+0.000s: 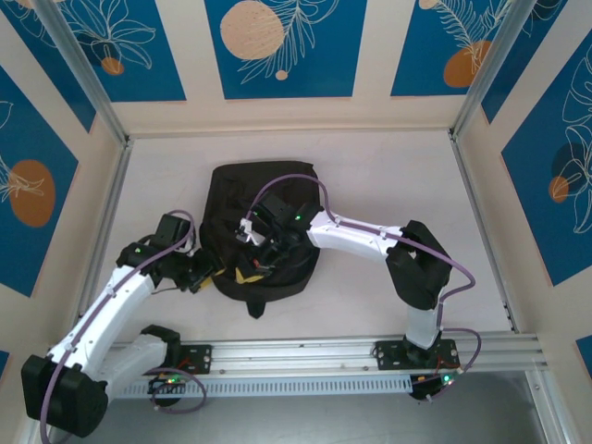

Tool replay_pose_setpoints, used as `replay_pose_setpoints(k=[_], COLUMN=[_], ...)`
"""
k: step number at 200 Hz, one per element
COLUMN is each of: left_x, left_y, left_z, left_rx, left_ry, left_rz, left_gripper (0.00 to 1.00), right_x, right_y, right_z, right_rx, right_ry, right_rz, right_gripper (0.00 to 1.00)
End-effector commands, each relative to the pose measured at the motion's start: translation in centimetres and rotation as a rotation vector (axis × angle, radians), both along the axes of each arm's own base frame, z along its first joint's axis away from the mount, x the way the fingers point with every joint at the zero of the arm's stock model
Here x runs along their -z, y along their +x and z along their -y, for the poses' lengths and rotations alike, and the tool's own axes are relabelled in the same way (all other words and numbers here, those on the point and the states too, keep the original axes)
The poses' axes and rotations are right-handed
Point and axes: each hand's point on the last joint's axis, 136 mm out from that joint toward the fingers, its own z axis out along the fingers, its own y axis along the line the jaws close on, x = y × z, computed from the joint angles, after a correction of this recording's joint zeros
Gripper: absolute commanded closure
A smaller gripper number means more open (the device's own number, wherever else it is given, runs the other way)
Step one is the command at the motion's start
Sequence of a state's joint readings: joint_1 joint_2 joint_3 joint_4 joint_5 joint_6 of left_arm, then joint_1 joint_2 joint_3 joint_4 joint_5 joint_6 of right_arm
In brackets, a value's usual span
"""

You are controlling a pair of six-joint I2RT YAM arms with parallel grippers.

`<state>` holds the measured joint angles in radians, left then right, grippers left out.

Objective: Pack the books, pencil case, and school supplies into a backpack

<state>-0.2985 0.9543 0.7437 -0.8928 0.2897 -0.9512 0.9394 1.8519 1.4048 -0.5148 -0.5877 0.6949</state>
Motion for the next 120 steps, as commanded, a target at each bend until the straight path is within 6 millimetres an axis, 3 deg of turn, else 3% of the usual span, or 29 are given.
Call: replay_pose_setpoints(k=[1,22,42,87,120], left_x=[0.2,0.4,0.4,-0.4,-0.8], left_y=[0.6,0.7,0.6,0.6,0.8], left_z=[0.5,0.6,-0.2,-1.7,-2.2], left_rx=[-0.011,-0.005,-0.005,-0.015,-0.006], left_ry=[-0.034,-0.034,0.017,0.091,0.117], left_rz=[0.001,-0.006,-0.009,0.009,0.022], left_gripper=[0.60,0.75,1.00,1.00,1.00], right_x=[0.1,0.3,0.5,2.9,4.4], right_y=[-0.6,-0.9,-1.7,-3.9,-3.8], right_z=[-0.1,0.1,0.7,3.7,6.5], right_rx=[-0.038,-0.050,-0.067,-0.103,-0.093], right_ry=[0.019,0.001,-0.024,-0.133,-0.217], right_rz=[-0.022,-0.014,-0.019,-0.067,-0.068], right_gripper=[1.00,1.00,1.00,1.00,1.00])
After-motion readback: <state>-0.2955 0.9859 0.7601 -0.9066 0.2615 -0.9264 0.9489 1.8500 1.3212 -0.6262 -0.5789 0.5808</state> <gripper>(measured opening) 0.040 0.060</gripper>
